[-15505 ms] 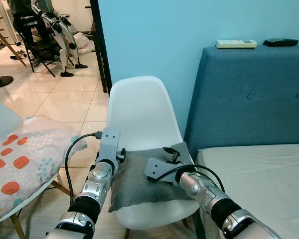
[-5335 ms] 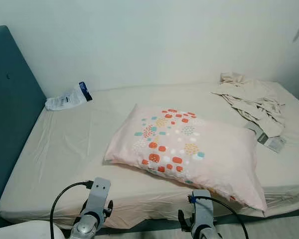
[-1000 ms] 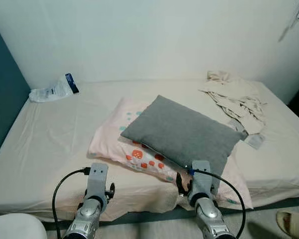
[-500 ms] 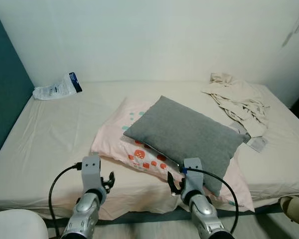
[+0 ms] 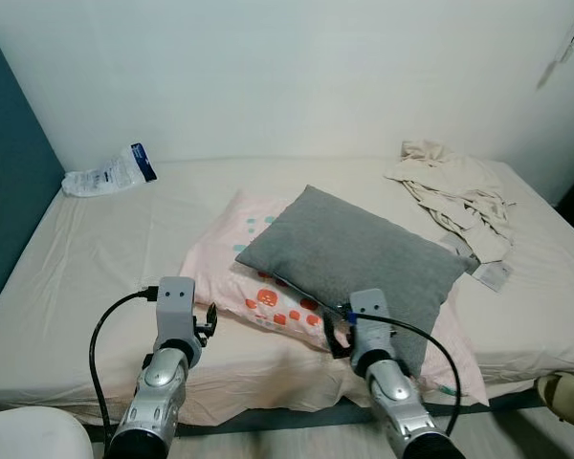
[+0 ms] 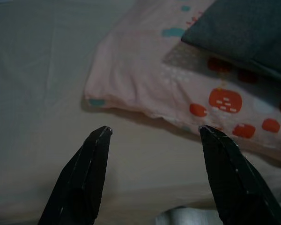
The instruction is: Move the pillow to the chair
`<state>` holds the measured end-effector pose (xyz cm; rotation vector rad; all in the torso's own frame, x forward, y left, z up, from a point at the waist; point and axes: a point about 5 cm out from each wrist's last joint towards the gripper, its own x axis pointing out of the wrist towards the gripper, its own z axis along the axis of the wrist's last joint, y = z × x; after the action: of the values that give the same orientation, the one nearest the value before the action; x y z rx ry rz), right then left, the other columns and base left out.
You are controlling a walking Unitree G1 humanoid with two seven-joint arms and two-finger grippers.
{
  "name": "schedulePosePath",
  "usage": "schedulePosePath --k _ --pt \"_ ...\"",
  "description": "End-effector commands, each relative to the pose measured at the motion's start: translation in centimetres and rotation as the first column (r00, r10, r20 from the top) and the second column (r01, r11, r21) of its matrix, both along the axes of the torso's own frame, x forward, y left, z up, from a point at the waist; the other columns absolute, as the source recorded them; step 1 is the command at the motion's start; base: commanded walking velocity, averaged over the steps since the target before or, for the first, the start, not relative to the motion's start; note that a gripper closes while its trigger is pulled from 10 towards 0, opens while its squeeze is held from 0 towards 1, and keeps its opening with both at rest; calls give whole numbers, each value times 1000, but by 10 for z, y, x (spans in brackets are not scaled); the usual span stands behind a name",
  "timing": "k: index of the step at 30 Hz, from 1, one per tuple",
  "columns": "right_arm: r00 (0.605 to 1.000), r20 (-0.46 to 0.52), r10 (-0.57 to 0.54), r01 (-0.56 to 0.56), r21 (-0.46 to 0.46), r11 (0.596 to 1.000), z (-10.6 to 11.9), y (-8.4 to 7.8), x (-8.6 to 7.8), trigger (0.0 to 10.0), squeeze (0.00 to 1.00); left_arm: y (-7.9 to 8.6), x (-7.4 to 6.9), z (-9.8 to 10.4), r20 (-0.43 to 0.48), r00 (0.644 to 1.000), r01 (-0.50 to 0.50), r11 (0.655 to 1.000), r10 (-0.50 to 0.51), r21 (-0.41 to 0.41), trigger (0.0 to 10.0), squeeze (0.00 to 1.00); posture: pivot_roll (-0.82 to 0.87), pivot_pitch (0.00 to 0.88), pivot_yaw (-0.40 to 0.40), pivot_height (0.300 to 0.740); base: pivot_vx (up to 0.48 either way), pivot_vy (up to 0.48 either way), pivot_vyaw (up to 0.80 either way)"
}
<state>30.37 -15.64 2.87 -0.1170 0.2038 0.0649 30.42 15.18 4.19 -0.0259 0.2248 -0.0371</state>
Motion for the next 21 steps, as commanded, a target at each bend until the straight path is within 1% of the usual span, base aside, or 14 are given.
schedulePosePath --k 1,4,7,9,11,14,16,21 --pt "1000 7 -10 10 20 1000 -2 -1 -3 10000 0 -4 -4 -8 -42 999 12 1000 -12 -1 10000 0 -3 66 2 740 0 0 -800" --pt "1000 8 -5 5 4 1000 -3 -3 -5 10000 0 -13 -4 -4 -26 999 24 999 -25 -30 10000 0 1 64 -4 740 0 0 -800" --pt "1000 3 0 0 5 1000 -4 -2 -6 10000 0 -14 -4 -3 -22 999 25 999 -26 -39 10000 0 3 61 -7 740 0 0 -800" --pt "1000 -17 5 -5 17 1000 -6 -1 -6 10000 0 -16 -5 -8 -46 998 29 999 -30 -26 10000 0 9 56 -12 740 0 0 -800" --pt "999 -42 25 -24 33 999 -9 3 -6 10000 0 -15 -6 -8 -39 999 14 999 -15 -31 10000 0 7 56 -13 740 0 0 -800" --pt "997 -55 51 -51 1 999 -10 7 -6 10000 0 -15 -6 -6 -27 1000 9 999 -10 -31 10000 0 8 55 -15 740 0 0 0" --pt "996 -65 64 -64 0 998 -10 9 -6 10000 0 -14 -6 -4 -16 1000 7 999 -8 -32 10000 0 8 56 -17 740 0 0 0" --pt "996 -71 56 -56 3 998 -11 9 -6 10000 0 -14 -6 0 20 1000 1 996 1 -87 10000 0 10 63 -24 740 0 0 0"
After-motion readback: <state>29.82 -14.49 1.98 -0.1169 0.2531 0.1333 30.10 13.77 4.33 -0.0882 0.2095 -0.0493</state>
